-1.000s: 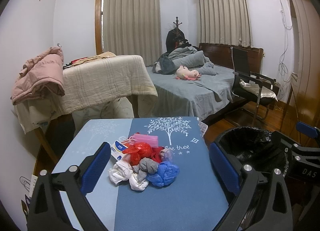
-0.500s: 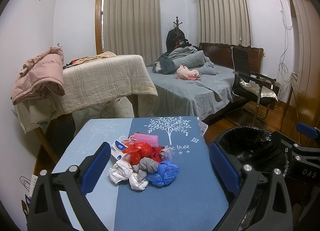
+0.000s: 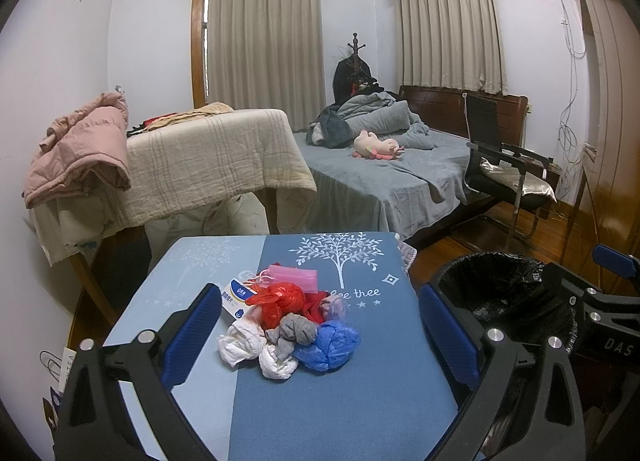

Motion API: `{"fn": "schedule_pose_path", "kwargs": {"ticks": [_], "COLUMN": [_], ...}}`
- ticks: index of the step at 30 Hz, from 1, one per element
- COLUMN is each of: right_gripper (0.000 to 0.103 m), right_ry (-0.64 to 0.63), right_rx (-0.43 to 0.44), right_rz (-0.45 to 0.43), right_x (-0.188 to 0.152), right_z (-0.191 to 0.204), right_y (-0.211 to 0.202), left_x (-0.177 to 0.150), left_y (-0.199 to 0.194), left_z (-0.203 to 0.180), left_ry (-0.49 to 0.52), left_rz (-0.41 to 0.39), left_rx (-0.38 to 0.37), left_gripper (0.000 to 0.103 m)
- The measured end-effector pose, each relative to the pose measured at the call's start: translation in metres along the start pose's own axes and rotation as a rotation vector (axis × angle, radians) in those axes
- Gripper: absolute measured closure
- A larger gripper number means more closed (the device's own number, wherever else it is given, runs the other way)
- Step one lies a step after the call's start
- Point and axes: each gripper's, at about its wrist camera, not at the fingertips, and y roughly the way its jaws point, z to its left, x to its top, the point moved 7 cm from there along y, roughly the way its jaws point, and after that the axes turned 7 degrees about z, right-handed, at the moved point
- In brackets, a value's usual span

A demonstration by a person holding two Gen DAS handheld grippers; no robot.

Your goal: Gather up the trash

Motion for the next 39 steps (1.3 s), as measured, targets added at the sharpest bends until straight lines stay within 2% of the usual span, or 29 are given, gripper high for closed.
{"fn": "schedule_pose_path", "kwargs": {"ticks": [30,39], "right_gripper": [0.005,0.005], "right_ry": [-0.001,-0.009], "right_rx": [0.005,0.017], "right_rz": [-0.001,0.002], "right_x": [-0.002,0.002], "right_z": [0.004,0.023], "right_y": [0.002,0.014], "left_x": [0.002,-0.005], "left_y": [-0.001,0.007], "left_z": [0.002,0.021], "left_ry": [-0.003,-0.013], "left_rz": [0.000,0.006], "left_rx": [0.001,0.011], "left_gripper": [0.006,0.006]}}
